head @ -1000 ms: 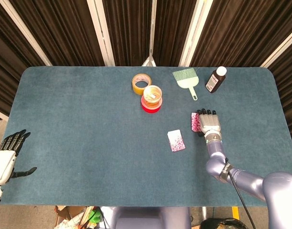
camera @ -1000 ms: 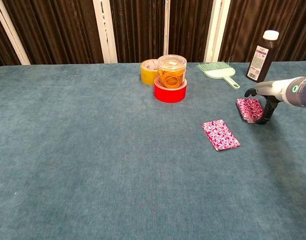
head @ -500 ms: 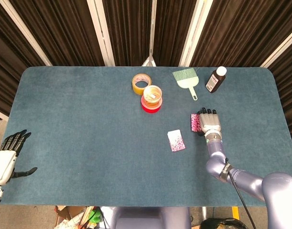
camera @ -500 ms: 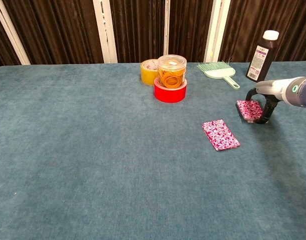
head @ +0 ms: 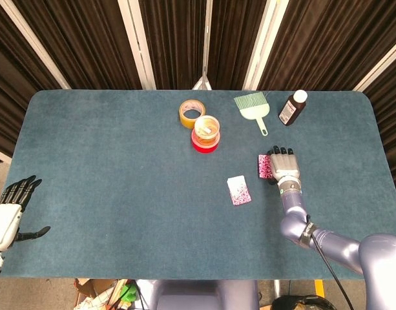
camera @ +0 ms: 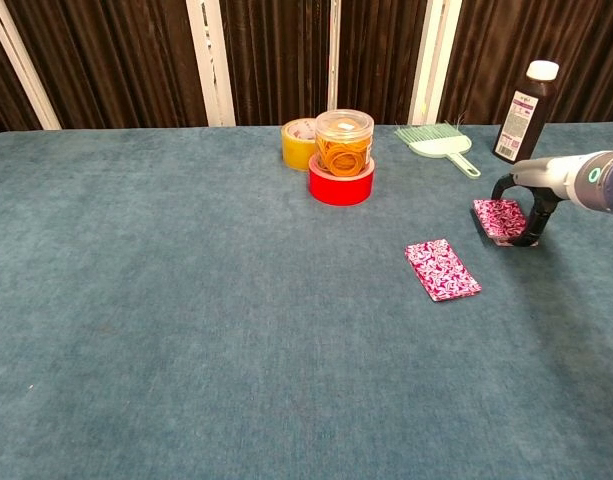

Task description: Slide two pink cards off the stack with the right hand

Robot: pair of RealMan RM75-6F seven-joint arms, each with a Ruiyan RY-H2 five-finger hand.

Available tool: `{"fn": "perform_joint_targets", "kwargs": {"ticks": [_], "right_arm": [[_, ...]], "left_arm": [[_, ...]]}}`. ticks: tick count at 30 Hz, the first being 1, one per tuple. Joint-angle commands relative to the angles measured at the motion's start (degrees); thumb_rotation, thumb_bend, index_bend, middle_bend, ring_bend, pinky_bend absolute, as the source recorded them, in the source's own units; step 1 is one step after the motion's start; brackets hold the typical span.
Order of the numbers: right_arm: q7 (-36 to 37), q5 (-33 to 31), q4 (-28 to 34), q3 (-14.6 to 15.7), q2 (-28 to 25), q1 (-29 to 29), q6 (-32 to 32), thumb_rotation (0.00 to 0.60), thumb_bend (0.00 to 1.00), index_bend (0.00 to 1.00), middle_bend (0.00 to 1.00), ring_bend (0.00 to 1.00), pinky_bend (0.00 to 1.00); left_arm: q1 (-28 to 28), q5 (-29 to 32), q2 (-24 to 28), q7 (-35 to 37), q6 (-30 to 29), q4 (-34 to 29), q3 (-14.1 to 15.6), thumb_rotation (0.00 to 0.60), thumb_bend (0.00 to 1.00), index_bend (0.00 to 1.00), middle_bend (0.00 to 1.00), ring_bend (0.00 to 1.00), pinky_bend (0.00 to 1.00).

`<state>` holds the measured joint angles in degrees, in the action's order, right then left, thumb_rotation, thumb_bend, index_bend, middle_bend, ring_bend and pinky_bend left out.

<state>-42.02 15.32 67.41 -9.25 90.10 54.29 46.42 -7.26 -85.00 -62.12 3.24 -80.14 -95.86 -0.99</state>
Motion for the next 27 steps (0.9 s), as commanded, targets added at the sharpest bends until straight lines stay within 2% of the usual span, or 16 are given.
{"fn": "perform_joint_targets", "kwargs": {"ticks": [1,11,17,27], "right_arm": [[0.7,1.03,1.72,-0.45,-1.01,-0.23,0.96,0.6,0.35,0.5,0.09,0.0,0.0],[2.49,4.62,11.56,-0.12,-6.38,-2.44,5.33,0.6,0.35,0.52,0.1,0.0,0.0],[3.78,7.33,16.69,1.6,-8.92,-4.82,7.78,0.6,0.35,0.52,0.1,0.0,0.0],[5.94,12.39,21.92,5.48,-12.2,-9.64,11.31,0.6,0.35,0.52,0.1,0.0,0.0]], "left_arm": [[0.01,-0.07,-0.01,0.01,-0.08,0.01,0.0,0.6,0.0,0.0,0.0,0.0,0.04],[0.14,-0.67,-0.12,0.27,-0.67,0.16,0.05,0.6,0.0,0.0,0.0,0.0,0.04],[0.29,-1.15,-0.01,0.66,-0.95,-0.04,0.27,0.6,0.0,0.0,0.0,0.0,0.04],[0.62,-2.63,-0.23,-0.14,-2.04,0.06,0.7,0.6,0.0,0.0,0.0,0.0,0.04]]}}
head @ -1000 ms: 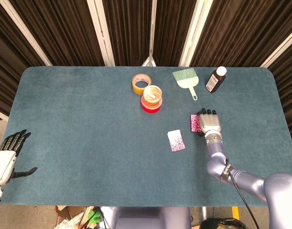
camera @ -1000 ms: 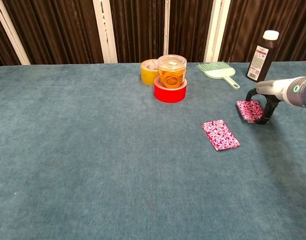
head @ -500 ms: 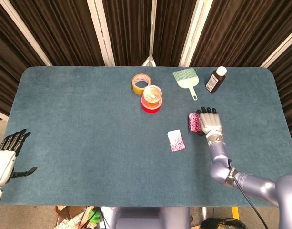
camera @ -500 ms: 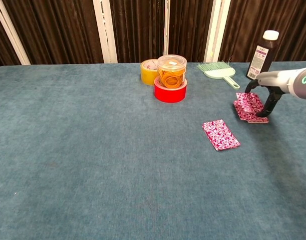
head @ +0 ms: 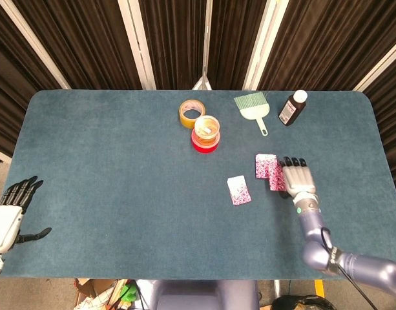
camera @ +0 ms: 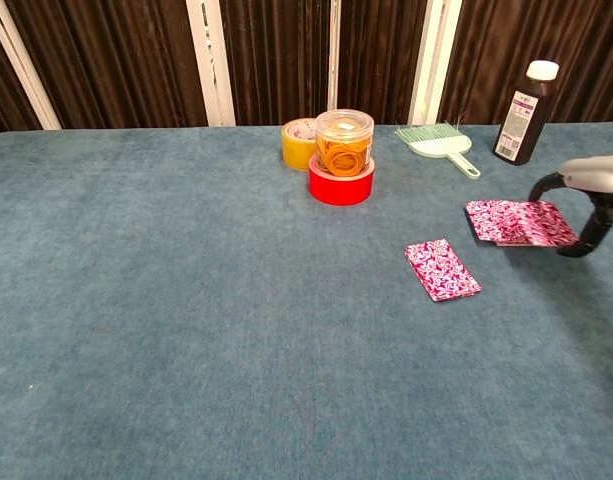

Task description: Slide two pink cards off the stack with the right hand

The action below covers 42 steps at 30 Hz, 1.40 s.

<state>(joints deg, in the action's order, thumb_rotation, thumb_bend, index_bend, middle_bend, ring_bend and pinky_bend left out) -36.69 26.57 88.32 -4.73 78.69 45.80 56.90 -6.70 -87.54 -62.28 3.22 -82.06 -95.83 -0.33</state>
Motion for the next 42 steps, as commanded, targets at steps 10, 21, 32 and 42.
{"fn": "perform_joint_targets", "kwargs": {"ticks": [10,21,32,42], "right_arm": [[2.53,5.01,3.76,2.94,-1.76,-4.53,2.19,0.6,0.35,0.22,0.01,0.0,0.0],[-0.46,5.33,7.22,2.98,-2.07,-4.79,4.88,0.6,0.35,0.0,0.0,0.0,0.0],[-1.04,7.11,8.99,2.79,-3.67,-6.08,7.64,0.6,0.35,0.0,0.0,0.0,0.0],[9.86,33.6,18.05,9.09,-15.47,-18.51,24.42,0.6,0.35,0.0,0.0,0.0,0.0]], "left_arm": [[0.25,-0.13,-0.38,-1.37,-0.57,-0.02,0.02,0.6,0.0,0.0,0.0,0.0,0.04],[0.36,0.44,-0.28,-1.62,-0.58,0.01,-0.17,0.6,0.0,0.0,0.0,0.0,0.04],[0.48,0.19,-0.11,-1.32,-0.96,-0.1,-0.21,0.6,0.0,0.0,0.0,0.0,0.04],[0.89,-0.42,-0.1,-1.82,-1.87,0.23,-0.08,0.6,0.0,0.0,0.0,0.0,0.04]]}}
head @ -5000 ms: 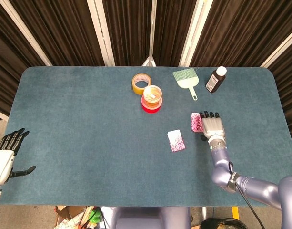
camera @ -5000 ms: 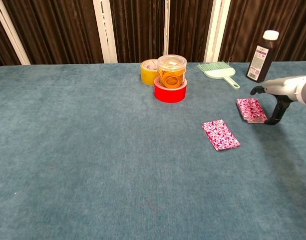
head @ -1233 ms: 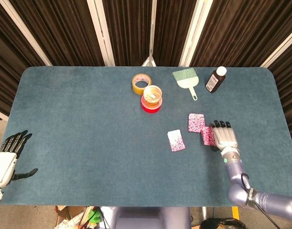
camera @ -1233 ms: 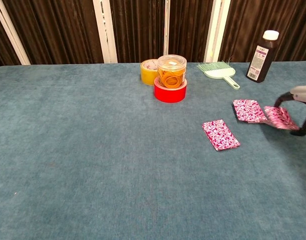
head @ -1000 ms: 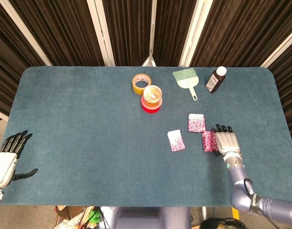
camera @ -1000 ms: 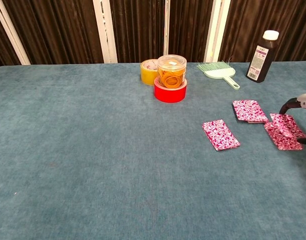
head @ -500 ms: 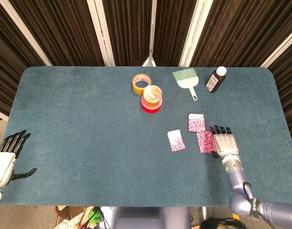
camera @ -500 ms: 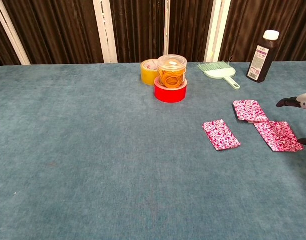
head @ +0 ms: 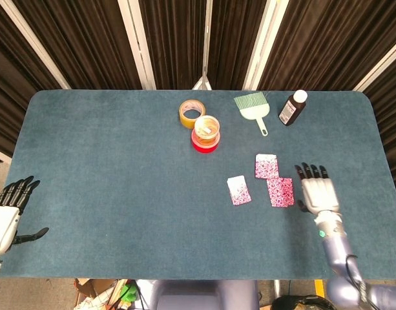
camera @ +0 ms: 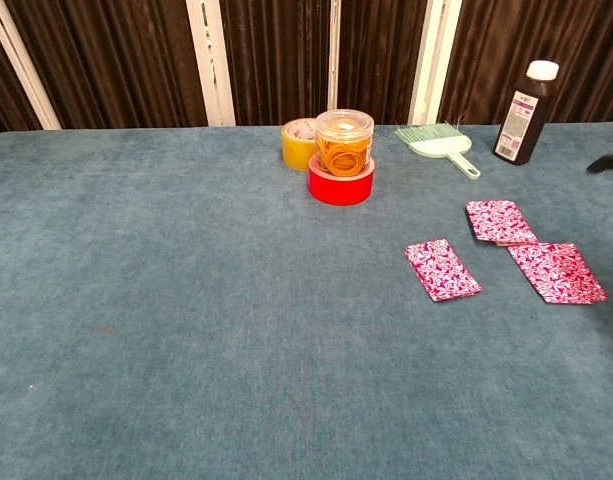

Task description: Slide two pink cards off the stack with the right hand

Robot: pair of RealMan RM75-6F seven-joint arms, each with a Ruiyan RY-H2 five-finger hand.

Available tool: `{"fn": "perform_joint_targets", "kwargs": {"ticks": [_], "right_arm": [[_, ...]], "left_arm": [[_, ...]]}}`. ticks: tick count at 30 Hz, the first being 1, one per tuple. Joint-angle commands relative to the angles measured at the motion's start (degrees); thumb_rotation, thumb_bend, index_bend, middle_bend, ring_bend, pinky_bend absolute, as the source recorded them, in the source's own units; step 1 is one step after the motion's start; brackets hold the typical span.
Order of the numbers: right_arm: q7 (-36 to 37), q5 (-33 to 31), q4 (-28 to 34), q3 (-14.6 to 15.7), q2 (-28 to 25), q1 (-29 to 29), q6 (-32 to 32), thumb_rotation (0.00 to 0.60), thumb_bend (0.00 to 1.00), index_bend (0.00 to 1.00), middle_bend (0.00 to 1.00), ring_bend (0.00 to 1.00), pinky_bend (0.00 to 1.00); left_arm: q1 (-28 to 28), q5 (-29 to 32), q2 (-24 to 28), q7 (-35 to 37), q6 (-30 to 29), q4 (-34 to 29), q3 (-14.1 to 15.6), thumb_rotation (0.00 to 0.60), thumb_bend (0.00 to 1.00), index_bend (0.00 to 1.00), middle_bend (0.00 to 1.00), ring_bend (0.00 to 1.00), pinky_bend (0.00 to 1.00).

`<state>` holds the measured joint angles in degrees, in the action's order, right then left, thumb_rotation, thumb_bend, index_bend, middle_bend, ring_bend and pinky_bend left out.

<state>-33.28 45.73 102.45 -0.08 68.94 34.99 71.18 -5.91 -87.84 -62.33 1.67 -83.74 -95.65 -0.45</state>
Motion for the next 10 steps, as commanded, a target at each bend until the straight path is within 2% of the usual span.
{"fn": "perform_joint_targets", "kwargs": {"ticks": [1,5,10], "right_arm": [[8.3,18.34,3.5,5.68,-6.12,-9.85,13.03,0.6,0.35,0.0,0.0,0.0,0.0],[16.59,31.08,-1.74,9.69,-5.2,-18.22,23.69,0.6,0.35,0.0,0.0,0.0,0.0],[22.29,40.14,-11.9,11.43,-1.99,-25.73,33.34,0.6,0.35,0.0,0.0,0.0,0.0]], "left_arm": [[0.16,-0.2,-0.12,-0.5,-0.34,0.11,0.04,0.6,0.0,0.0,0.0,0.0,0.04],[0.48,-0.27,-0.75,-2.64,-1.24,0.95,-0.14,0.6,0.0,0.0,0.0,0.0,0.04],[0.94,0.01,-1.89,-6.04,-2.41,2.04,-0.51,0.6,0.0,0.0,0.0,0.0,0.04]]}}
